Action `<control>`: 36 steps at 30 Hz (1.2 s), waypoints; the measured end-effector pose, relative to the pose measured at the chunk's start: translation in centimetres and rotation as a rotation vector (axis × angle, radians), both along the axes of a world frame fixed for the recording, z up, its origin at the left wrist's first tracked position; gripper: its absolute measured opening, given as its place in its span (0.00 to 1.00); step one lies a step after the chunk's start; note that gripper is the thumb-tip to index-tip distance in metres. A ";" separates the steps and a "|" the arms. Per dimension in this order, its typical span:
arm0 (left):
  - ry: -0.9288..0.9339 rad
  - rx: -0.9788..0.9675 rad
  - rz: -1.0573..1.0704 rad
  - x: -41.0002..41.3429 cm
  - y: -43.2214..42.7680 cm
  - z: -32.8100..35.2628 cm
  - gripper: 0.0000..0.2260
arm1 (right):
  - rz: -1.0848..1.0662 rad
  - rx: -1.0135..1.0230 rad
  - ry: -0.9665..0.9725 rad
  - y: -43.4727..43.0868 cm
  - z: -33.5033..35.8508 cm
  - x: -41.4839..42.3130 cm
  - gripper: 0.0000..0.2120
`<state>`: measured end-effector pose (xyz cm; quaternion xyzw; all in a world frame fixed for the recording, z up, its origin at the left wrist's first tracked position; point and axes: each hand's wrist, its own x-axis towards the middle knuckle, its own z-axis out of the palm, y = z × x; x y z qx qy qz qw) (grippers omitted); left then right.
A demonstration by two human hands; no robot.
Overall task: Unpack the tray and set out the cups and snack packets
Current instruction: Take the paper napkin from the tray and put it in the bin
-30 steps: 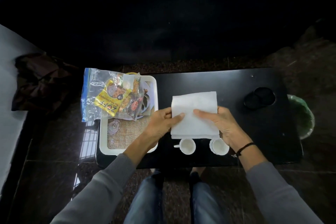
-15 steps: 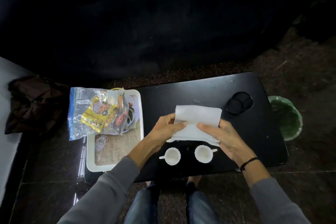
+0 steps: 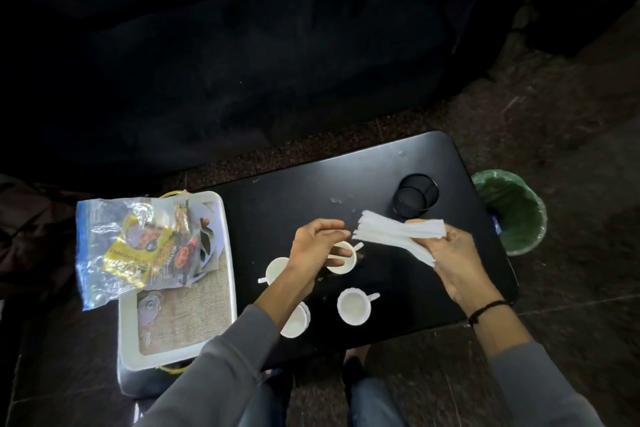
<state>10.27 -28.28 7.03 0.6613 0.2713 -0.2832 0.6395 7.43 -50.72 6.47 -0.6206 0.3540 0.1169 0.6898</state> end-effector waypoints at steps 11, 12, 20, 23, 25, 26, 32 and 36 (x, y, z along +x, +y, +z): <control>-0.007 -0.016 -0.085 3.3 -4.4 -1.6 0.11 | 0.312 -0.970 -0.110 -6.8 0.2 8.8 0.09; -0.004 -0.013 -0.089 3.4 -4.6 -1.9 0.11 | 0.376 -0.989 -0.116 -6.8 -0.1 9.3 0.09; 0.001 0.022 -0.135 4.5 -5.5 -4.3 0.08 | 0.611 -1.070 -0.030 -5.4 -2.7 11.8 0.05; 0.005 0.020 -0.140 4.9 -5.9 -4.8 0.08 | 0.617 -1.092 -0.015 -5.1 -3.3 12.3 0.04; 0.006 0.019 -0.148 5.1 -6.3 -4.9 0.08 | 0.633 -1.089 0.020 -5.0 -3.6 12.5 0.07; 0.007 0.020 -0.152 5.2 -6.4 -5.0 0.08 | 0.644 -1.078 0.051 -5.0 -3.7 12.6 0.10; 0.009 0.020 -0.181 5.7 -7.5 -5.2 0.08 | 0.572 -1.006 0.052 -5.7 -3.9 12.2 0.07; 0.013 0.029 -0.196 5.9 -8.3 -5.2 0.08 | 0.593 -1.006 -0.008 -5.9 -4.1 11.8 0.03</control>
